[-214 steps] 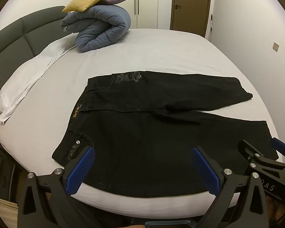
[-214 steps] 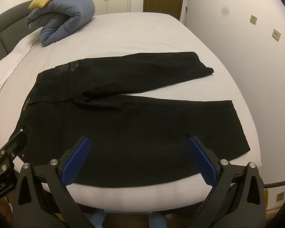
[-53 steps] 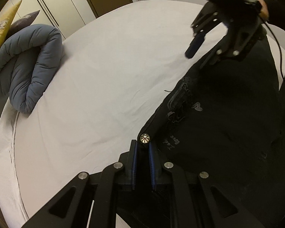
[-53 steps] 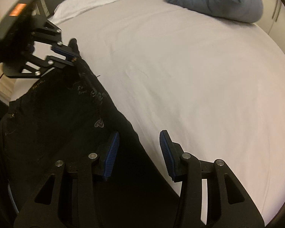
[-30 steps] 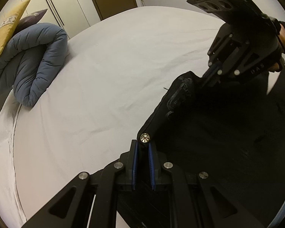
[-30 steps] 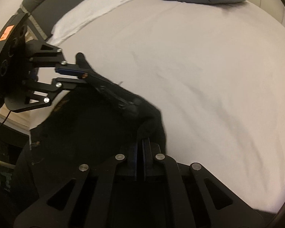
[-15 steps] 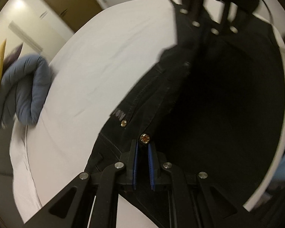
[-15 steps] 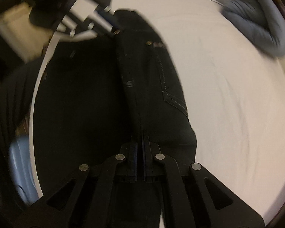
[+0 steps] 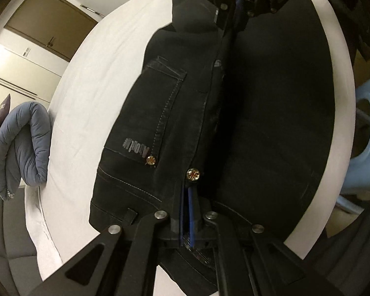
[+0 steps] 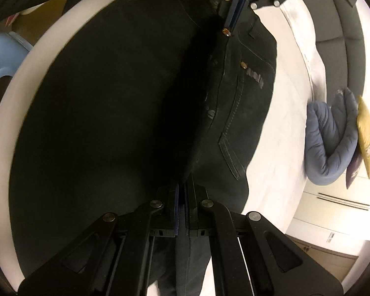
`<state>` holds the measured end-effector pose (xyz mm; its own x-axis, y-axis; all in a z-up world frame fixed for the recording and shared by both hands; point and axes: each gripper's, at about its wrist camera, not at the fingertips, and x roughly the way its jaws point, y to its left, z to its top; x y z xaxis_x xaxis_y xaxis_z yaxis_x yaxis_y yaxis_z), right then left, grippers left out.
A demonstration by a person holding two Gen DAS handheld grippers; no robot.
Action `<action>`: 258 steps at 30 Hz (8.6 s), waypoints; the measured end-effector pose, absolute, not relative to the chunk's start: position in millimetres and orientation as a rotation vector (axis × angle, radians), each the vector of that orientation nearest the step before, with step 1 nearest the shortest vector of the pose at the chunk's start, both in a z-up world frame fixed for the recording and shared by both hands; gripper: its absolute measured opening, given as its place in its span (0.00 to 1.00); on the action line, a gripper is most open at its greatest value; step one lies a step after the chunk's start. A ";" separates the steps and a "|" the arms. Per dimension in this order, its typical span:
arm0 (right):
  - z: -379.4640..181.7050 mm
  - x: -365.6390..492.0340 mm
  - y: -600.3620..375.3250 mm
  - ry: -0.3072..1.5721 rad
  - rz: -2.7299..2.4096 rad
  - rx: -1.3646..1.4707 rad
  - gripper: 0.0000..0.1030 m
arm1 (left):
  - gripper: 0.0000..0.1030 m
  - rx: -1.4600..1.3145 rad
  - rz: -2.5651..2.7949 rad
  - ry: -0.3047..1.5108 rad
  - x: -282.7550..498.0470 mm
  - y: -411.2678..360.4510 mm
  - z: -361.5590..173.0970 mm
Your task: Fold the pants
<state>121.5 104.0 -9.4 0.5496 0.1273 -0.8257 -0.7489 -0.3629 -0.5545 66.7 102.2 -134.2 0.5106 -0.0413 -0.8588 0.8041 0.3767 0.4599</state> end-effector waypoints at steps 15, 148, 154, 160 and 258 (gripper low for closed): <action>-29.3 34.1 109.4 0.405 1.076 -1.765 0.02 | 0.02 1.182 -0.706 0.841 28.7 110.1 -157.6; 7.0 604.7 -212.0 0.943 0.318 0.715 0.54 | 0.68 0.108 -0.331 1.114 122.1 71.6 -168.5; -25.3 583.3 -268.5 0.935 0.228 0.830 0.54 | 0.69 0.106 -0.328 1.114 122.3 70.5 -168.6; -65.8 586.4 -293.2 0.959 0.227 0.936 0.52 | 0.70 0.112 -0.325 1.113 123.9 68.2 -169.3; -171.1 39.7 -460.4 0.928 -0.304 0.429 0.00 | 0.83 0.094 -0.314 1.063 113.9 55.4 -168.1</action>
